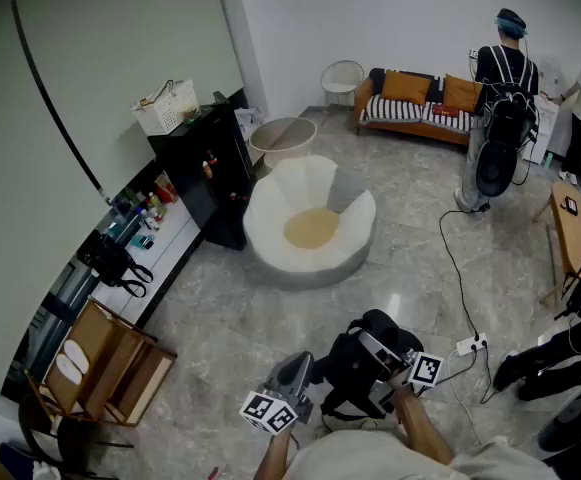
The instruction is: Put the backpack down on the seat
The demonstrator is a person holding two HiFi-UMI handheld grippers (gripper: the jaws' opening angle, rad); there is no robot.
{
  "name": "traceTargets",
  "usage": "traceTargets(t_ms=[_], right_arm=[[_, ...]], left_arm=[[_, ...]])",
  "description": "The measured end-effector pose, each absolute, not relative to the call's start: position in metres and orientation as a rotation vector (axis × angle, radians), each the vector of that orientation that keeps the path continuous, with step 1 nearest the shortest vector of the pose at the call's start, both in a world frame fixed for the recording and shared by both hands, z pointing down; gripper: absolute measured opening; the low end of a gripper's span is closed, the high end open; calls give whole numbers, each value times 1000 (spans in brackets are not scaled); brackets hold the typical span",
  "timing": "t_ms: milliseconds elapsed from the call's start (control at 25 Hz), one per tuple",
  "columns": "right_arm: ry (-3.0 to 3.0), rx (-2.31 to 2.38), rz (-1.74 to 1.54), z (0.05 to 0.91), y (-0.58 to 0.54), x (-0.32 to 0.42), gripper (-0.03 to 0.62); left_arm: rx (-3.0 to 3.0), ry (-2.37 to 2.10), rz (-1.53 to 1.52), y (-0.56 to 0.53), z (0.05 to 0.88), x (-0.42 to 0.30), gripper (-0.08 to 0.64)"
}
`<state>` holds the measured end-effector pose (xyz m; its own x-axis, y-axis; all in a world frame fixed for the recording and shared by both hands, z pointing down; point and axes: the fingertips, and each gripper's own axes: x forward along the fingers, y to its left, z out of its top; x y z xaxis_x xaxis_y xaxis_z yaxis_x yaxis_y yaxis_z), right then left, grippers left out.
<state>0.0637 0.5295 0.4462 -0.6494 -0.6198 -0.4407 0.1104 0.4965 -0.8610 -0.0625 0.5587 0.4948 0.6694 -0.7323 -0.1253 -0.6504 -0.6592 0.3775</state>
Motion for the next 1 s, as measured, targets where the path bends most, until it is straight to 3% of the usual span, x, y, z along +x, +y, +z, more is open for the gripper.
traceTargets(t_ms=[1000], right_arm=[[1943,-380,-1286,458,551,95,44]], left_arm=[[2558,-1082,-339,575,499,-12,32]])
